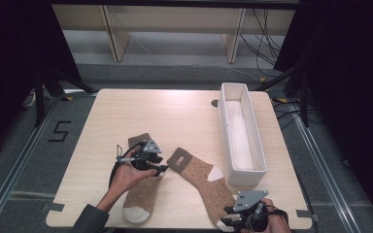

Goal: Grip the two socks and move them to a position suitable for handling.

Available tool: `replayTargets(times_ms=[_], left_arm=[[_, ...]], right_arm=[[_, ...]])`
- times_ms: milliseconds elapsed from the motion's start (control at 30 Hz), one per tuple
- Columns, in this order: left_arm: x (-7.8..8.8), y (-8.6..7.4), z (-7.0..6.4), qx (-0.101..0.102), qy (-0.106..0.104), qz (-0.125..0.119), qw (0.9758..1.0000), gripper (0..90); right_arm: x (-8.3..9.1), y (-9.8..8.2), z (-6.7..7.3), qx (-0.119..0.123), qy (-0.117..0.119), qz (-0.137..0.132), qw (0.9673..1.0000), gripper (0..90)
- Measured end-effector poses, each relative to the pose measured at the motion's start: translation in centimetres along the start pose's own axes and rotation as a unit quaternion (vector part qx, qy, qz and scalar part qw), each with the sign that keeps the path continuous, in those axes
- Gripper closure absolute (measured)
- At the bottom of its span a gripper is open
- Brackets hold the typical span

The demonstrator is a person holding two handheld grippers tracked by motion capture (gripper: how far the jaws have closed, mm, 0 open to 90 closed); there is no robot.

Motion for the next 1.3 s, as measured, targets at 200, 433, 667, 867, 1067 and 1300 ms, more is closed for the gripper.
replayTargets(times_ms=[200, 433, 667, 867, 1067, 1300], left_arm=[[-1.4, 0.7, 1.2, 0.014, -0.006, 0.018, 0.9997, 55.2], [-2.8, 1.4, 2.1, 0.036, -0.016, 0.033, 0.9987, 54.2], [-3.0, 2.0, 2.5, 0.018, -0.008, 0.020, 0.9996, 84.2], [-2.9, 3.1, 2.7, 0.001, 0.009, 0.034, 0.9994, 85.2], [-2.4, 4.7, 4.6, -0.009, 0.033, 0.040, 0.9986, 85.3], [-2.8, 6.1, 6.8, -0.007, 0.064, 0.057, 0.9963, 85.4]], right_arm=[[-0.5, 0.2, 1.8, 0.029, 0.016, 0.020, 0.9992, 59.1], [-1.5, -0.4, 2.2, 0.055, 0.011, 0.053, 0.9970, 65.6], [-1.6, -0.3, 2.0, 0.047, 0.025, 0.042, 0.9977, 83.8], [-1.6, 1.1, 2.0, 0.053, 0.037, 0.014, 0.9978, 85.7], [-3.4, 5.4, 2.7, 0.081, 0.069, -0.006, 0.9944, 85.8], [-6.6, 9.5, 3.5, 0.089, 0.098, -0.023, 0.9909, 85.9]])
Point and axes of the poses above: each handheld gripper's, and its own axes: x roughly backward along the jaws, y roughly out of its top, z roughly to its left, the point moved 1 cm from there along -x, roughly forward along the jaws, and after that the axes turned 13 degrees about -y, right-handed, at the moved point
